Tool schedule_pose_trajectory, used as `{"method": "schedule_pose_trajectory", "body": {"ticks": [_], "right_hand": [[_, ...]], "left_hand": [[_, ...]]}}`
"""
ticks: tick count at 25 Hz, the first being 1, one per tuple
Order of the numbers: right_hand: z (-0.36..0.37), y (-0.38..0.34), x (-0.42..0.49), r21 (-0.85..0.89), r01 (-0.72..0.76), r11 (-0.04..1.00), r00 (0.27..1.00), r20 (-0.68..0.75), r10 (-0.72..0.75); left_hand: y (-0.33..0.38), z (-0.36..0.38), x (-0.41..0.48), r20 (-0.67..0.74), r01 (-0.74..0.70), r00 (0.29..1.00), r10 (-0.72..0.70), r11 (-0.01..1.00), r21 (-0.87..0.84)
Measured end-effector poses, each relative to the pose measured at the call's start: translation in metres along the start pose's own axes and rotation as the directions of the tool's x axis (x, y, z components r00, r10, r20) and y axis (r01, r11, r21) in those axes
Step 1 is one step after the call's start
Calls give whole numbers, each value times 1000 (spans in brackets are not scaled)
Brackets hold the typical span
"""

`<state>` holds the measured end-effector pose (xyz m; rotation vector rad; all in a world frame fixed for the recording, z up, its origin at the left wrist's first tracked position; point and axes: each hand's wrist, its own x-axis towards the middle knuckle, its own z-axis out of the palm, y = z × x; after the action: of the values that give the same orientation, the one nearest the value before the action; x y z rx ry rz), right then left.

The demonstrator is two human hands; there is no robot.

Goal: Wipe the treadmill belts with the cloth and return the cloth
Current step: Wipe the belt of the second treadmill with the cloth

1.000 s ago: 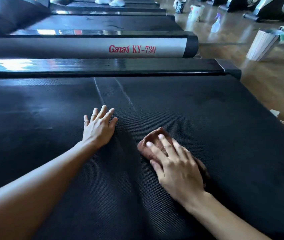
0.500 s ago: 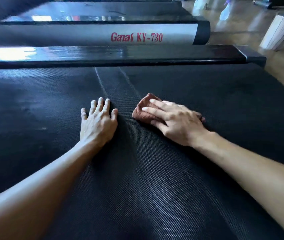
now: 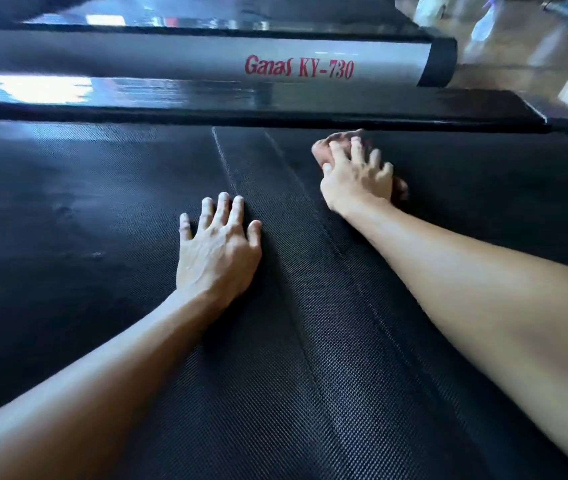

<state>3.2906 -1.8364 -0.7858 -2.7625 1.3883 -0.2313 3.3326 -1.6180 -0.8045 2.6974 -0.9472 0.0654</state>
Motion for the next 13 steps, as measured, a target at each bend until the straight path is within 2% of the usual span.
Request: {"method": "schedule_pose_trajectory", "body": {"ticks": [1,2,4,5,6,8,9,10,12,13], "right_hand": [[1,-17,8,-13,28,1000,1000,12,-28],[1,-30,13,-4,182,983,983,4,-182],[-3,-40,21,55,537,842,842,23,-539],[-4,-38,30,70,597,799,800,18,-600],[-1,-38,39,74,547,834,836,9,-549],[7,-48,53,80,211,974,977,2,-212],[7,-56,58,86,112,990,993,29,-114],[5,-61,60,83,149,985,988,37,-152],[-2,-56,57,91,416,905,905,50,-421],[-8,-48,58,114,484,868,870,46,-491]], "left_hand": [[1,0,0,-6,-3,1000,3,1000,-3],[1,0,-1,-11,-2,1000,2,1000,-1],[0,-1,0,-12,1,1000,-1,1000,3],[1,-2,0,-5,-1,1000,1,1000,9],[0,-2,0,-2,-3,1000,3,1000,18],[0,-1,-1,-10,-1,1000,1,999,33],[1,0,0,-6,-5,1000,5,999,34],[2,2,-1,-17,-4,1000,4,999,41],[1,0,-2,-24,-3,1000,4,998,57],[0,0,0,-21,-7,1000,8,999,52]]}}
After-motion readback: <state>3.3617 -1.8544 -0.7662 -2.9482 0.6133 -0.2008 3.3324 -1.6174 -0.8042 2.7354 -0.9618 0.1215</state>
